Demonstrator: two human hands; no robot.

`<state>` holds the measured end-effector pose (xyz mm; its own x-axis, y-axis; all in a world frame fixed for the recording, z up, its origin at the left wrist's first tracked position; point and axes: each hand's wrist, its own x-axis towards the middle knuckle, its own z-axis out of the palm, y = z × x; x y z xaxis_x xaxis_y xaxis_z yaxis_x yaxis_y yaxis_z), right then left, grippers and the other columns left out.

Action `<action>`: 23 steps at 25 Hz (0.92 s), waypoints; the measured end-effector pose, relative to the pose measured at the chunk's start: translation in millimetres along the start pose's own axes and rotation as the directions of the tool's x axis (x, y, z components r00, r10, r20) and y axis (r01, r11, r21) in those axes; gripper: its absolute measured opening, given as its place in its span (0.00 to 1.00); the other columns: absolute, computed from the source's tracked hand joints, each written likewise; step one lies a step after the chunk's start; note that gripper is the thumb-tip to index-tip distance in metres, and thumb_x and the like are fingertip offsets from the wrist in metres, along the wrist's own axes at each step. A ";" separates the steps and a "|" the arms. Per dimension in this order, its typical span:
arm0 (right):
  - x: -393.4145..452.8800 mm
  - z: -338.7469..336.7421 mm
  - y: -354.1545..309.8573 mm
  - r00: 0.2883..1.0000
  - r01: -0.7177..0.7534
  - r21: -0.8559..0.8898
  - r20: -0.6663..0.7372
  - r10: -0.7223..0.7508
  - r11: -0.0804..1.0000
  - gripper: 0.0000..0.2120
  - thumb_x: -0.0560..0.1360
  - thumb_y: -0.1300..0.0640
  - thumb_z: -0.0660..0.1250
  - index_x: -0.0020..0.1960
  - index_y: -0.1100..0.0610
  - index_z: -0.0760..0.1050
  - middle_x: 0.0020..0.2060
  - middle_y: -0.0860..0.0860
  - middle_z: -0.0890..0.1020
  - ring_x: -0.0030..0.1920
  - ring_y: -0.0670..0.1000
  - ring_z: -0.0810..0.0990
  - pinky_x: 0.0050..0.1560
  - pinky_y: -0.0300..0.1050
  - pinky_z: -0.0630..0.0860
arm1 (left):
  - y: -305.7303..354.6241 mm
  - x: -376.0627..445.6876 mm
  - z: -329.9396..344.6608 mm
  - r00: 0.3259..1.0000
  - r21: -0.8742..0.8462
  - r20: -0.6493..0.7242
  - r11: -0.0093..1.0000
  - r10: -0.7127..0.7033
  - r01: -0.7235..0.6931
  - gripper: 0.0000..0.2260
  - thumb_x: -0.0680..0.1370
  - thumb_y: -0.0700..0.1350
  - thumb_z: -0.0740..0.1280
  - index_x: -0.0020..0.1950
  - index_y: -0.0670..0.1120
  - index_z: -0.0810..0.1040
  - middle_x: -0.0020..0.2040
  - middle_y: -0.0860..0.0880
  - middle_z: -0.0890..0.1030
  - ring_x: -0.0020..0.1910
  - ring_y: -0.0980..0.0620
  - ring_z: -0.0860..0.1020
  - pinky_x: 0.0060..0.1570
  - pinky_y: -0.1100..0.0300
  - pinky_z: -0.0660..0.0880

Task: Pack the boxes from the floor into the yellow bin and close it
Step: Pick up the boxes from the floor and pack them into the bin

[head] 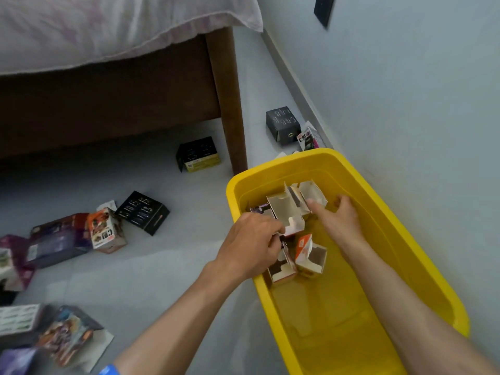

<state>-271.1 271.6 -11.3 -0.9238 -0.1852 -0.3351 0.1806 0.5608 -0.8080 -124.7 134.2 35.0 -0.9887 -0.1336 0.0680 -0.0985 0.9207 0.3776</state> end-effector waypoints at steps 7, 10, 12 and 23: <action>-116.9 44.3 -83.7 0.666 0.736 -0.242 0.086 -0.741 0.633 0.21 0.74 0.52 0.67 0.64 0.57 0.72 0.64 0.57 0.74 0.65 0.58 0.71 0.65 0.53 0.67 | -42.6 -55.2 -22.4 0.815 -0.322 -0.432 0.910 -0.386 0.260 0.10 0.74 0.38 0.68 0.55 0.41 0.81 0.55 0.44 0.80 0.57 0.44 0.76 0.58 0.53 0.69; -176.0 124.0 -110.2 0.530 0.846 -0.185 0.401 -0.747 0.500 0.18 0.74 0.57 0.69 0.63 0.59 0.75 0.64 0.58 0.76 0.67 0.58 0.71 0.67 0.51 0.66 | -116.6 -128.6 -31.8 0.652 -0.336 -0.421 0.776 -0.630 0.533 0.14 0.73 0.39 0.68 0.59 0.43 0.80 0.59 0.44 0.79 0.59 0.43 0.74 0.60 0.49 0.70; -203.9 172.2 -111.5 0.455 0.872 -0.146 0.592 -0.666 0.466 0.17 0.75 0.54 0.68 0.64 0.55 0.75 0.65 0.53 0.77 0.66 0.53 0.72 0.64 0.45 0.67 | -171.1 -187.5 -33.2 0.474 -0.261 -0.287 0.544 -0.833 0.798 0.19 0.74 0.44 0.68 0.65 0.47 0.75 0.65 0.45 0.74 0.63 0.42 0.70 0.61 0.48 0.69; -214.8 265.8 -45.7 0.443 0.593 -0.256 0.895 -0.043 0.764 0.29 0.72 0.42 0.71 0.69 0.37 0.63 0.62 0.38 0.73 0.57 0.45 0.78 0.49 0.38 0.73 | -234.6 -250.4 -4.9 0.119 -0.612 0.141 0.008 -0.983 0.791 0.37 0.66 0.56 0.74 0.72 0.59 0.62 0.67 0.52 0.60 0.60 0.45 0.73 0.58 0.52 0.73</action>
<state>8.8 71.3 -31.2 -0.1151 -0.8289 -0.5474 -0.4961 0.5254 -0.6913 146.6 -50.2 -66.1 -0.0364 -0.8693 -0.4930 -0.7134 -0.3229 0.6220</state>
